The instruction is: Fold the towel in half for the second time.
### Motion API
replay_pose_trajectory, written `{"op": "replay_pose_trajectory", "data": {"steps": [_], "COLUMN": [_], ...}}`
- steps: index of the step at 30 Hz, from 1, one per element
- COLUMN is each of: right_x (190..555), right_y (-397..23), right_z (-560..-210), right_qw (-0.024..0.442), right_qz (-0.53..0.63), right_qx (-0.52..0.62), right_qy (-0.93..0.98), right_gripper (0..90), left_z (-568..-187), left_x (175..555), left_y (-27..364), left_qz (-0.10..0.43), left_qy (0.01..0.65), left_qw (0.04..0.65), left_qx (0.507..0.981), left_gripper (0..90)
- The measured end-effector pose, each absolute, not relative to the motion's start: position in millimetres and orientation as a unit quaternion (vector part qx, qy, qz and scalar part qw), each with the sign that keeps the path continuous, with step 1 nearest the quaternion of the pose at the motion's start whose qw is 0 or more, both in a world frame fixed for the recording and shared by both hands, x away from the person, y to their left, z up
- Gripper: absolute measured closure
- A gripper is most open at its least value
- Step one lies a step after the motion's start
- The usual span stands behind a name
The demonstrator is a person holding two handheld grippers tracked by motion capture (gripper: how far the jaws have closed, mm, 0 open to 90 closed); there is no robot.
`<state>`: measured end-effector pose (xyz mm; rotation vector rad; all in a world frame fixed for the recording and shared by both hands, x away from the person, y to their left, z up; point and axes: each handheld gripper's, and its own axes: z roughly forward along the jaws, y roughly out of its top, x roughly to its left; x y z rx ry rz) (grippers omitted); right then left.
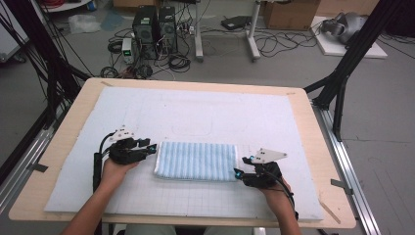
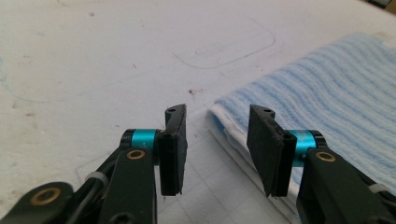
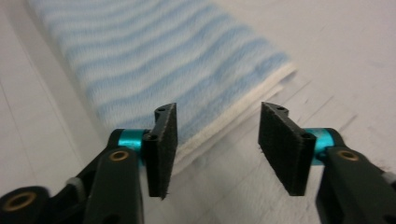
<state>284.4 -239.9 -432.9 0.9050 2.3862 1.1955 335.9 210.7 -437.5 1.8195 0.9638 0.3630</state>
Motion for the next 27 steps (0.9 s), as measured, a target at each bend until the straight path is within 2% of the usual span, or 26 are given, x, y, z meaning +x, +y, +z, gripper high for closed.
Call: {"op": "replay_pose_trajectory", "data": {"steps": [5, 7, 9, 12, 14, 27], "right_x": [288, 289, 290, 287, 285, 275], "right_y": [-245, -249, -253, -261, -267, -295], "right_z": [-420, -420, -421, -419, -418, -414], "right_qw": [0.197, 0.218, 0.233, 0.257, 0.266, 0.28], "right_qz": [0.451, 0.437, 0.426, 0.428, 0.439, 0.453], "right_qx": [0.351, 0.368, 0.382, 0.391, 0.399, 0.416], "right_qy": [0.797, 0.791, 0.786, 0.773, 0.76, 0.737], "right_gripper": [31.0, 25.6, 21.4, 15.6, 11.9, 11.6], "left_z": [-431, -429, -426, -424, -423, -417], "left_x": [331, 329, 327, 323, 321, 316], "left_y": [222, 226, 230, 234, 237, 243], "left_qz": [0.148, 0.15, 0.153, 0.169, 0.178, 0.199], "left_qy": [0.386, 0.383, 0.383, 0.379, 0.373, 0.358], "left_qw": [0.544, 0.559, 0.574, 0.582, 0.588, 0.596], "left_qx": [0.73, 0.72, 0.707, 0.699, 0.695, 0.691], "left_gripper": [46.2, 39.1, 28.0, 17.9, 17.4, 17.7]}}
